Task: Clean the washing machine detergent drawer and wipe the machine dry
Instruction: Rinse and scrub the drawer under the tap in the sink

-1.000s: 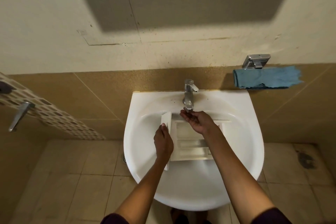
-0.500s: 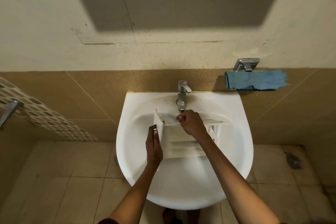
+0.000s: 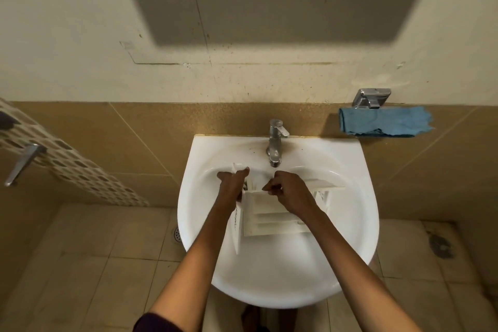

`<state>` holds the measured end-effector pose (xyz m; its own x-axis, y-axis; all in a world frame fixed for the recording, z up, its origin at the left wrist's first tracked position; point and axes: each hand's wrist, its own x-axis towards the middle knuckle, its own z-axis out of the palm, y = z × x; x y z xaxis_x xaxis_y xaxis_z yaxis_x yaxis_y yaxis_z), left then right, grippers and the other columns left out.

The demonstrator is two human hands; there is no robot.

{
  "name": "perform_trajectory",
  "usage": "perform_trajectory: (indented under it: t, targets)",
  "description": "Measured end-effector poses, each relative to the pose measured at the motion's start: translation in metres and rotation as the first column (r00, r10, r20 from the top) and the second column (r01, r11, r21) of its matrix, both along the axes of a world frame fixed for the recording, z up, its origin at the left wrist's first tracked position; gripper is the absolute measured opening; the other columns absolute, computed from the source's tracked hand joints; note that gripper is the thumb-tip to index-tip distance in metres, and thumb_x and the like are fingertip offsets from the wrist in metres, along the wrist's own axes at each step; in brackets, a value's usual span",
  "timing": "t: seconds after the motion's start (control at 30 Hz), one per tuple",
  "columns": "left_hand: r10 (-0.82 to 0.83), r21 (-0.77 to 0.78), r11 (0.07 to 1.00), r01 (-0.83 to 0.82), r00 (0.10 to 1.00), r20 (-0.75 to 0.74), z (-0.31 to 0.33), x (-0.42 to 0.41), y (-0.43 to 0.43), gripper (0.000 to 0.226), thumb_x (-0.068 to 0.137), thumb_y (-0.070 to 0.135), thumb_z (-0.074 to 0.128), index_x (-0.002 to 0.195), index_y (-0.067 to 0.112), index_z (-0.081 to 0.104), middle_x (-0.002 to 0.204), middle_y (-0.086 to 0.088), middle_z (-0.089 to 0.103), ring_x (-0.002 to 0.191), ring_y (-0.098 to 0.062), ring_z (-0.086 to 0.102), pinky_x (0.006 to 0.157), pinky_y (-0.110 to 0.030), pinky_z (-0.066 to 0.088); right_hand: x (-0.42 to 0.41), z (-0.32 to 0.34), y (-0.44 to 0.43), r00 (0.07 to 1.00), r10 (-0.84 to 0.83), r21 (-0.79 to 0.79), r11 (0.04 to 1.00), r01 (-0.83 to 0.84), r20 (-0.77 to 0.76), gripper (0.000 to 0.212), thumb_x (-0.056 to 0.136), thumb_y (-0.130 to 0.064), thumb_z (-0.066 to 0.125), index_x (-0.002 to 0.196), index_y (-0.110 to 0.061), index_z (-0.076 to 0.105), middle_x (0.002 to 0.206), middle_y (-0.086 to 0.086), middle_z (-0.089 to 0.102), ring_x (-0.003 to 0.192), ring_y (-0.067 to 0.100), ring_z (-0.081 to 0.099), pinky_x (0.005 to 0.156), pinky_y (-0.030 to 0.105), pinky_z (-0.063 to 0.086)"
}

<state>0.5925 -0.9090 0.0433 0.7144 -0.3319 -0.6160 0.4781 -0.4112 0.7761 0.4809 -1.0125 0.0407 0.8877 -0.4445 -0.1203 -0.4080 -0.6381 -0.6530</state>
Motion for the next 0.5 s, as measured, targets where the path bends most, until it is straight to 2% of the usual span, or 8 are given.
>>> perform_trajectory:
  t: [0.1,0.2,0.27,0.37,0.43,0.5]
  targets:
    - [-0.067,0.025,0.998,0.065,0.994,0.089,0.002,-0.002,0.0,0.054,0.098,0.028,0.045,0.144,0.012,0.023,0.137,-0.017,0.045,0.116,-0.031,0.051,0.087,-0.033,0.041,-0.004,-0.002,0.001,0.998,0.045,-0.005,0.999,-0.045,0.046,0.024,0.087,-0.001,0.059,0.102,-0.012,0.073,0.091,0.008,0.062,0.091,0.025,0.06,0.069,0.021,0.041]
    - [-0.088,-0.02,0.996,0.092,0.984,0.152,0.003,-0.008,0.002,0.047,0.101,0.023,0.036,0.146,0.015,0.024,0.135,-0.012,0.046,0.107,-0.026,0.051,0.087,-0.029,0.038,-0.005,-0.009,0.008,0.97,0.24,-0.193,0.953,-0.232,0.019,0.034,0.092,-0.009,0.053,0.121,-0.024,0.063,0.115,0.001,0.059,0.102,0.022,0.052,0.079,0.026,0.035]
    - [-0.081,-0.041,0.995,0.088,0.985,0.155,0.006,-0.009,0.004,0.045,0.101,0.017,0.034,0.145,0.017,0.024,0.124,-0.007,0.047,0.102,-0.024,0.051,0.084,-0.027,0.039,-0.004,-0.012,0.012,0.965,0.262,-0.302,0.92,-0.251,-0.004,0.035,0.095,-0.017,0.05,0.125,-0.031,0.059,0.124,-0.005,0.057,0.108,0.022,0.049,0.08,0.028,0.031]
    - [-0.044,-0.014,0.999,0.047,0.988,0.146,0.008,-0.009,0.002,0.044,0.099,0.013,0.032,0.143,0.018,0.027,0.113,-0.012,0.052,0.084,-0.019,0.054,0.071,-0.027,0.046,-0.01,-0.018,0.013,0.992,0.121,-0.287,0.952,-0.109,0.025,0.029,0.092,-0.033,0.054,0.12,-0.032,0.063,0.123,-0.005,0.061,0.112,0.022,0.053,0.085,0.033,0.037]
    - [-0.031,0.055,0.998,0.021,0.98,0.194,0.005,-0.014,0.001,0.044,0.099,0.015,0.03,0.143,0.018,0.027,0.125,-0.014,0.053,0.1,-0.028,0.056,0.086,-0.037,0.048,-0.015,-0.022,0.01,1.0,-0.016,-0.25,0.968,0.018,0.01,0.042,0.085,-0.052,0.057,0.119,-0.029,0.064,0.121,-0.002,0.063,0.114,0.021,0.055,0.092,0.034,0.039]
    - [-0.058,0.128,0.992,0.02,0.952,0.299,0.001,-0.021,0.004,0.044,0.1,0.016,0.03,0.143,0.017,0.029,0.13,-0.014,0.053,0.11,-0.033,0.055,0.098,-0.041,0.044,-0.019,-0.022,0.011,0.996,-0.062,-0.305,0.952,0.038,-0.07,0.062,0.079,-0.068,0.046,0.124,-0.028,0.06,0.126,-0.001,0.061,0.118,0.019,0.055,0.098,0.036,0.037]
